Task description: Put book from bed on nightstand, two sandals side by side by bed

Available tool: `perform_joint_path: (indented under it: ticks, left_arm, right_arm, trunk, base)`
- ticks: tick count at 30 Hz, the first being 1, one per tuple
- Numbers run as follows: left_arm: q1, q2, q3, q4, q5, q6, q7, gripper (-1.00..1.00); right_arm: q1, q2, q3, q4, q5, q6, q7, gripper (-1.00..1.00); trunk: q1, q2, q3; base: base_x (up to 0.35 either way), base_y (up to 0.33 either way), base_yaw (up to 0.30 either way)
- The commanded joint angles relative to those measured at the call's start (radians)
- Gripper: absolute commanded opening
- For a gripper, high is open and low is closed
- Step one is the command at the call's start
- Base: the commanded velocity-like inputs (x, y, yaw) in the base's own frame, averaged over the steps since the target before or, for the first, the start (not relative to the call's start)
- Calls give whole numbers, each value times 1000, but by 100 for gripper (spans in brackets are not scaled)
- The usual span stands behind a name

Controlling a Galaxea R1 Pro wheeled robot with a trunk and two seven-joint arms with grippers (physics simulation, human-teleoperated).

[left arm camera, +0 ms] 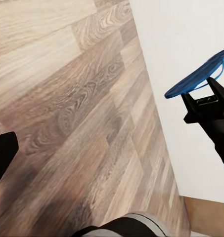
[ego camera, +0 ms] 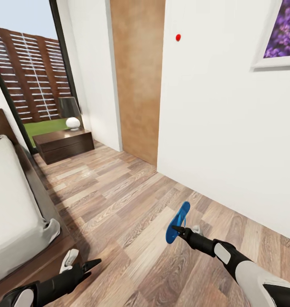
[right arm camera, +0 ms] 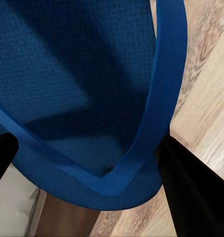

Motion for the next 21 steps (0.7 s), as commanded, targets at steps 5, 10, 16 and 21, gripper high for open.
perform_joint_path:
  ticks: [5,10,16,21]
  left_arm:
    - [-1,0,-4,0,-1,7,-6,100]
    - [-1,2,-5,0,-1,8,-7,100]
    - [-1,2,-5,0,-1,8,-7,100]
    - [-1,2,-5,0,0,7,-5,100]
  right_arm:
    - [-1,0,-8,0,1,8,3,-100]
    - [0,0,-7,1,1,8,2,-100]
    - [-1,0,-8,10,1,7,3,-100]
    - [0,-1,-8,30,0,6,6,-100]
  trunk:
    - [-2,1,19]
    - [-5,2,38]
    - [-7,3,61]
    - [-10,5,80]
  base:
    - [0,0,0]
    - [0,0,0]
    - [0,0,0]
    - [0,0,0]
